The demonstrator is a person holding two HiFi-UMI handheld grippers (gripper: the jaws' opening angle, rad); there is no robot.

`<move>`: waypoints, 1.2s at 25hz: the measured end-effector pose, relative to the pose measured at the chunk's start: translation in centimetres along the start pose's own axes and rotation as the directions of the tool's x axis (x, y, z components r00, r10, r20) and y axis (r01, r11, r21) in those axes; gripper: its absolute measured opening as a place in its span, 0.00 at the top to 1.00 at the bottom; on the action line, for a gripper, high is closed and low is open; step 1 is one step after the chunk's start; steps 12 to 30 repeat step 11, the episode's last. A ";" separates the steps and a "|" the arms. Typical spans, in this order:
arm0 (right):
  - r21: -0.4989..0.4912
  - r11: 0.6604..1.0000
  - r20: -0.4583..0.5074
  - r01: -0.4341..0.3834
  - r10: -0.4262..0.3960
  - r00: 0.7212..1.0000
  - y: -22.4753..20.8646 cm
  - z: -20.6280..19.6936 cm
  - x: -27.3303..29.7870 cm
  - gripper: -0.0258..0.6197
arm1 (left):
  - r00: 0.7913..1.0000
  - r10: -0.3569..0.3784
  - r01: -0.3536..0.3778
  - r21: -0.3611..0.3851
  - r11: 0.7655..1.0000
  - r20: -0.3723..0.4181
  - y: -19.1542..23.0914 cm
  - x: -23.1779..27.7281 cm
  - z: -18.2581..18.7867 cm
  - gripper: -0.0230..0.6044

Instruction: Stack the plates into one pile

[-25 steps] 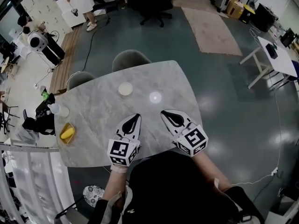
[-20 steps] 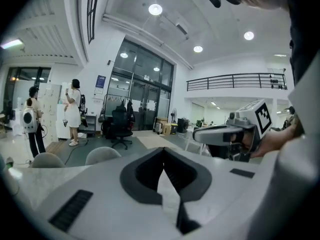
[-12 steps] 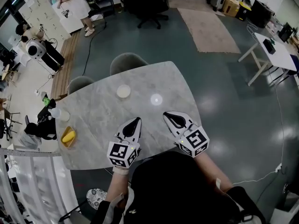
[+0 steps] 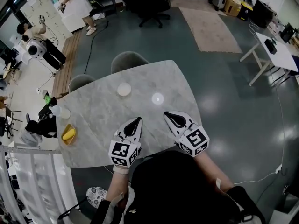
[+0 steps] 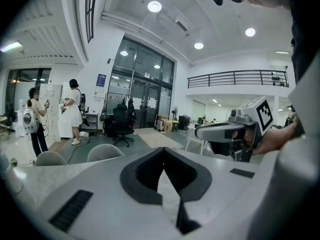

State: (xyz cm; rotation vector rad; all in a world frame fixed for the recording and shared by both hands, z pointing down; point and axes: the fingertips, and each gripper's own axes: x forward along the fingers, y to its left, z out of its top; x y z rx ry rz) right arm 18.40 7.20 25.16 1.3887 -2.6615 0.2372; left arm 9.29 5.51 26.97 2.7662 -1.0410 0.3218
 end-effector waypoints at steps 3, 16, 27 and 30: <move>0.005 1.000 -0.003 -0.003 0.003 1.000 0.0 -0.1 -0.2 0.93 | 1.000 0.010 -0.010 0.002 1.000 -0.005 0.0 -0.1 0.0 0.95; 0.004 1.000 -0.001 -0.006 0.006 1.000 0.8 0.1 0.0 0.93 | 0.999 0.030 -0.031 -0.002 1.000 -0.031 0.5 -0.9 -0.7 0.95; 0.004 1.000 -0.001 -0.006 0.006 1.000 0.8 0.1 0.0 0.93 | 0.999 0.030 -0.031 -0.002 1.000 -0.031 0.5 -0.9 -0.7 0.95; 0.004 1.000 -0.001 -0.006 0.006 1.000 0.8 0.1 0.0 0.93 | 0.999 0.030 -0.031 -0.002 1.000 -0.031 0.5 -0.9 -0.7 0.95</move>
